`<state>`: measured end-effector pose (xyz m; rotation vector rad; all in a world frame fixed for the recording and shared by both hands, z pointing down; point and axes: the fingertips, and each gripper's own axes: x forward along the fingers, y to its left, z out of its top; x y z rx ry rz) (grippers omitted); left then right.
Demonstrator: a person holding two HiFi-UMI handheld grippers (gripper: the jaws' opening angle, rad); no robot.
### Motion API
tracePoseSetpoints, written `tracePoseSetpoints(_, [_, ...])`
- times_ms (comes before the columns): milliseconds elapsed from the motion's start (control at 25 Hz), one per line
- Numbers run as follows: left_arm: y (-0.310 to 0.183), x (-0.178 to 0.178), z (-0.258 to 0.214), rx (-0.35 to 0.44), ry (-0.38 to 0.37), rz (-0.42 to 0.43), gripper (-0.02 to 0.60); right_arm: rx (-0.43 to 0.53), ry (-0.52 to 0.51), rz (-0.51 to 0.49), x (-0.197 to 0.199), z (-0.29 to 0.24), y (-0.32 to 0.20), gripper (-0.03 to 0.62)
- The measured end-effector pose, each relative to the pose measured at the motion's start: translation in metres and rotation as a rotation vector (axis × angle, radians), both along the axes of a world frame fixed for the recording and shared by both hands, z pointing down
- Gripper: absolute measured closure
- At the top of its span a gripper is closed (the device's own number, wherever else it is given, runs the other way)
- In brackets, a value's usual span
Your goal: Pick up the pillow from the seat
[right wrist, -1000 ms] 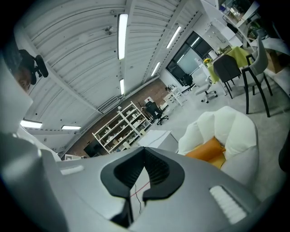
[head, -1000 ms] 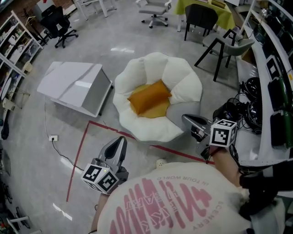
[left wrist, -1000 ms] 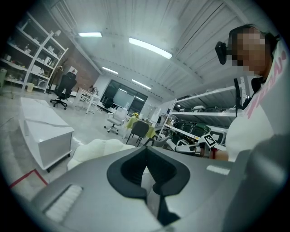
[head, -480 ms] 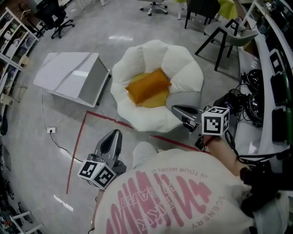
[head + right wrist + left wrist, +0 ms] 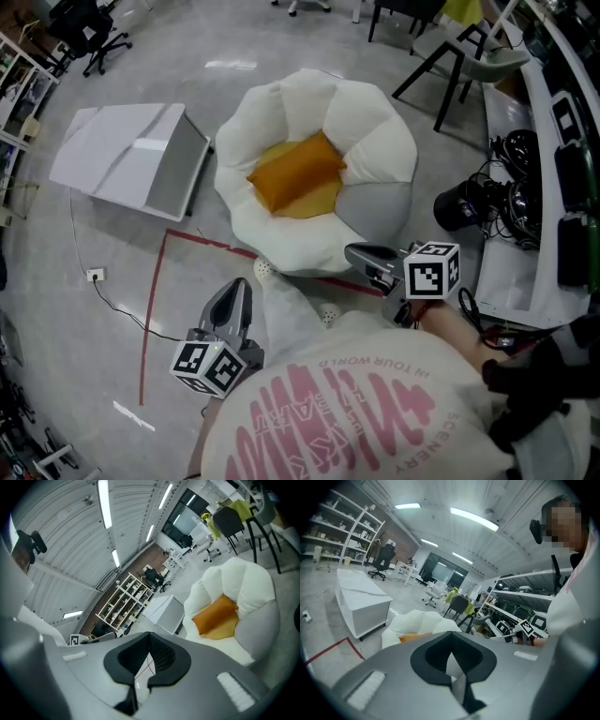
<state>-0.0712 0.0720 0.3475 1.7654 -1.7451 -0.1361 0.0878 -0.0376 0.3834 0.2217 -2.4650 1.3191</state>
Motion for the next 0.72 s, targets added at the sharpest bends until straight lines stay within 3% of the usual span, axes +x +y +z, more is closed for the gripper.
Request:
tracePoseSetpoints(160, [-0.021,-0.019,0.026,-0.043,0.023,0.068,0.569,-0.076,0.029,0.082,-0.012,0.027,-0.009,0.589])
tracePoseSetpoints(480, [-0.053,-0.066,0.064,-0.11,-0.052,0.217,0.569,-0.243,-0.032,0.297,-0.062,0.057,-0.043,0.589])
tracePoseSetpoints(720, [-0.099,-0.12,0.089,-0.096,0.013,0.356,0.569,-0.371,-0.079,0.461,-0.128,0.086,-0.087,0.589])
